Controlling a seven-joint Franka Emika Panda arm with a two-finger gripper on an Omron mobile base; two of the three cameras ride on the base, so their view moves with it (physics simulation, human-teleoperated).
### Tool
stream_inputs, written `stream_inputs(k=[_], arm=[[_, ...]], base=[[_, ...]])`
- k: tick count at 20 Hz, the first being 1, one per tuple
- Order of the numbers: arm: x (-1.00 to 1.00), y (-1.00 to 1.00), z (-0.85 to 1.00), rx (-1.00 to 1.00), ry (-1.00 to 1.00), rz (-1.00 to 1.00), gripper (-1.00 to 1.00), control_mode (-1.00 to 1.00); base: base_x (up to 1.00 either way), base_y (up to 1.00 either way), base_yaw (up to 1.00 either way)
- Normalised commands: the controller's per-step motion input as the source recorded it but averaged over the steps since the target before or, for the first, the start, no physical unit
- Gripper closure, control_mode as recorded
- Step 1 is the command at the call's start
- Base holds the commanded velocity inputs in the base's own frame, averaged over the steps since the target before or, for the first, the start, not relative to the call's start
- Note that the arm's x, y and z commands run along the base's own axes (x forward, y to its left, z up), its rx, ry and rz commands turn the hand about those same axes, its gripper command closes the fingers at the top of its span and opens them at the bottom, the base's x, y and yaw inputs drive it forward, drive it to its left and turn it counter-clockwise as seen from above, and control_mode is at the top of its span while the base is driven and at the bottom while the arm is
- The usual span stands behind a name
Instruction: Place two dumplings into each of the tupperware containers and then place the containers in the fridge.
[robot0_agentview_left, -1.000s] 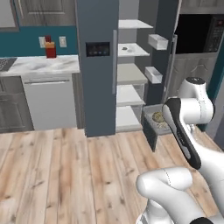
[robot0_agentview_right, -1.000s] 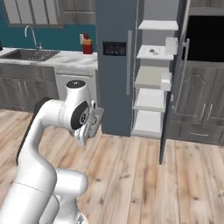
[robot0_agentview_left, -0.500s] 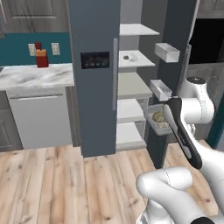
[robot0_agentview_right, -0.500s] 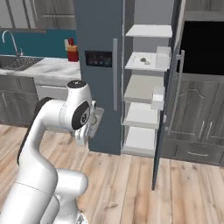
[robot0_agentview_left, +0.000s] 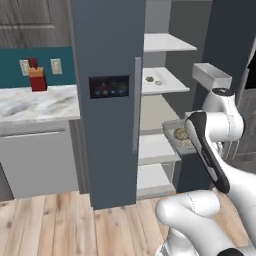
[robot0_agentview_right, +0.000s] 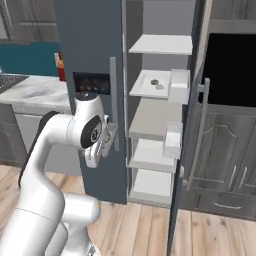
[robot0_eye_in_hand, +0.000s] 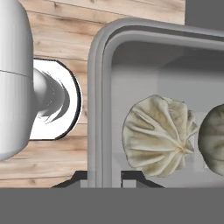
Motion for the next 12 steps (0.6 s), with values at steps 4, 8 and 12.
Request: stream_inputs(k=[4,8,12], arm=[[0.0,0.0,0.0,0.0,0.0,0.0,1.0,1.0],[0.0,0.0,0.0,0.0,0.0,0.0,1.0,1.0],[0.0,0.0,0.0,0.0,0.0,0.0,1.0,1.0]], base=[[1.0,-0.3,-0.03],[0.96,-0.07,-0.02],[0.75,-0.23,0.0]])
